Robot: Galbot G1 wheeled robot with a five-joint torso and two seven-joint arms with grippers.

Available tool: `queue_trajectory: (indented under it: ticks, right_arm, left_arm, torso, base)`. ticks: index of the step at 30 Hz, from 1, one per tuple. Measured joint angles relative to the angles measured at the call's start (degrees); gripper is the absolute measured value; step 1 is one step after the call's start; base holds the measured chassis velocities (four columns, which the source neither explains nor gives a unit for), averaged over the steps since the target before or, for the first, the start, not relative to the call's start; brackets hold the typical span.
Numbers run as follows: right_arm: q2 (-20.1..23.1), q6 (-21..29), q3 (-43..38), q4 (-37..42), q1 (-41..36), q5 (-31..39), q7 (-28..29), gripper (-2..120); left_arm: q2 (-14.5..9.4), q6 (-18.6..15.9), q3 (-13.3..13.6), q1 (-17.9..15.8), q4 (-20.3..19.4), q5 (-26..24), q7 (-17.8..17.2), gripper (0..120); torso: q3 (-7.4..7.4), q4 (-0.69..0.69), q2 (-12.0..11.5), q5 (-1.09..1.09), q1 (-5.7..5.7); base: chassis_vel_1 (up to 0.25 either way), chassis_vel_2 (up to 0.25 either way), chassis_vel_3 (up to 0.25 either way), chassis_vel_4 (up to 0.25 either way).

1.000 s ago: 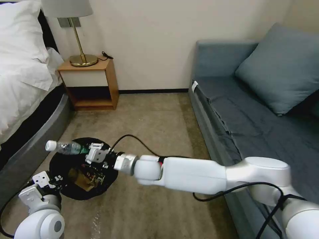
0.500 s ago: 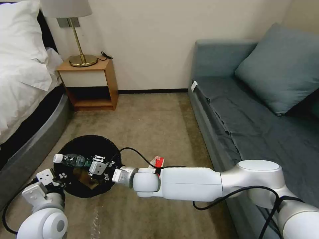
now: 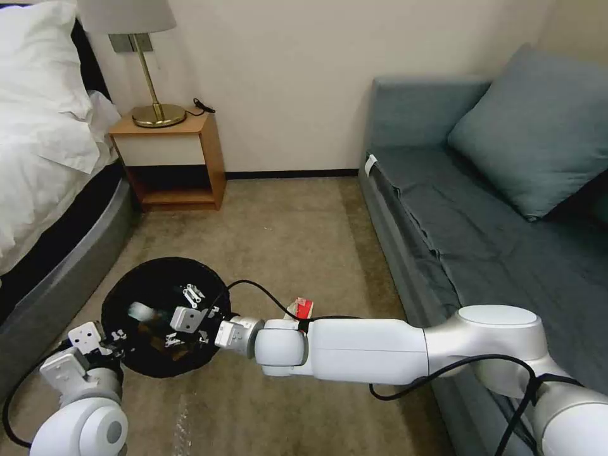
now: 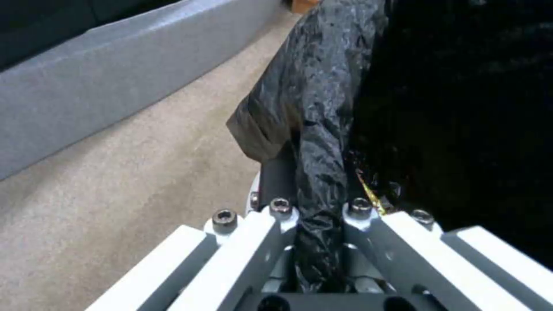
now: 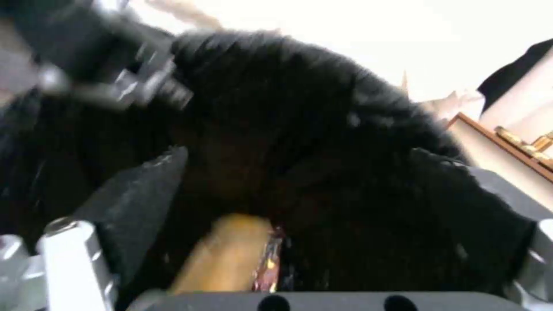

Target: Pick up the trash bin, then pick up the garbage on the floor and place it into the trash bin.

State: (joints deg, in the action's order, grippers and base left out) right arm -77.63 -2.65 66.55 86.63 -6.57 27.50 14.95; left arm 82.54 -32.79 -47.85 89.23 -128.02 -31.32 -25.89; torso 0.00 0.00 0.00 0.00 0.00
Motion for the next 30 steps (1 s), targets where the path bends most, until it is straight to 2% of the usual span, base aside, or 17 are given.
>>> queue_trajectory:
  ticks: [10, 13, 14, 17, 18, 21, 24, 27, 29, 30]
  right_arm:
    - [1.19, 1.13, -11.89, 4.70, 0.09, 0.95, 1.27, 100]
    - [2.91, 3.88, -19.03, 7.71, -1.43, 1.98, 4.13, 100]
    - [2.91, 3.88, -19.03, 7.71, -1.43, 1.98, 4.13, 100]
    - [5.25, 9.32, -24.79, 9.81, -4.03, 4.98, 10.57, 100]
    - [5.25, 9.32, -24.79, 9.81, -4.03, 4.98, 10.57, 100]
    - [7.22, 15.49, -28.13, 8.61, -6.74, 10.77, 18.03, 100]
    - [7.42, 16.63, -28.43, 8.32, -7.19, 12.06, 19.39, 100]
    - [7.82, 21.90, -29.56, 6.69, -9.40, 20.08, 25.00, 100]
    - [7.81, 22.11, -29.58, 6.59, -9.50, 20.41, 25.24, 100]
    - [7.35, 25.04, -30.07, 4.48, -11.53, 25.46, 29.10, 100]
  left_arm:
    - [-1.35, 0.00, -0.98, -0.49, 2.45, -0.17, -0.03, 2]
    - [-2.13, 0.20, -1.70, -0.58, 3.20, -0.65, -0.01, 2]
    - [-2.13, 0.20, -1.70, -0.58, 3.20, -0.65, -0.01, 2]
    - [-2.41, 0.29, -2.09, -0.51, 3.41, -0.72, -0.03, 2]
    - [-2.41, 0.29, -2.09, -0.51, 3.41, -0.72, -0.03, 2]
    - [-2.47, 0.32, -2.26, -0.40, 3.49, -0.69, -0.07, 2]
    - [-2.48, 0.33, -2.29, -0.38, 3.49, -0.67, -0.10, 2]
    - [-2.50, 0.37, -2.46, -0.32, 3.55, -0.64, -0.12, 2]
    - [-2.50, 0.38, -2.47, -0.31, 3.55, -0.64, -0.11, 2]
    - [-2.46, 0.43, -2.67, -0.12, 3.56, -0.55, -0.14, 2]
  torso:
    - [0.00, 0.00, 0.00, 0.00, 0.00]
    - [0.00, 0.00, 0.00, 0.00, 0.00]
    - [0.00, 0.00, 0.00, 0.00, 0.00]
    - [0.00, 0.01, 0.00, 0.01, 0.00]
    - [0.00, 0.01, 0.00, 0.01, 0.00]
    - [0.00, -0.01, 0.00, 0.01, 0.00]
    - [0.00, -0.03, 0.00, 0.01, 0.00]
    - [0.00, -0.03, 0.00, 0.01, 0.00]
    - [0.00, -0.03, 0.00, 0.01, 0.00]
    - [0.00, -0.02, 0.00, 0.01, 0.00]
  base:
    - [0.000, 0.000, 0.000, 0.000]
    - [0.000, 0.000, 0.000, 0.000]
    - [0.000, 0.000, 0.000, 0.000]
    - [0.000, 0.000, 0.000, 0.000]
    - [0.000, 0.000, 0.000, 0.000]
    - [0.000, 0.000, 0.000, 0.000]
    - [0.000, 0.000, 0.000, 0.000]
    - [0.000, 0.000, 0.000, 0.000]
    - [0.000, 0.000, 0.000, 0.000]
    - [0.000, 0.000, 0.000, 0.000]
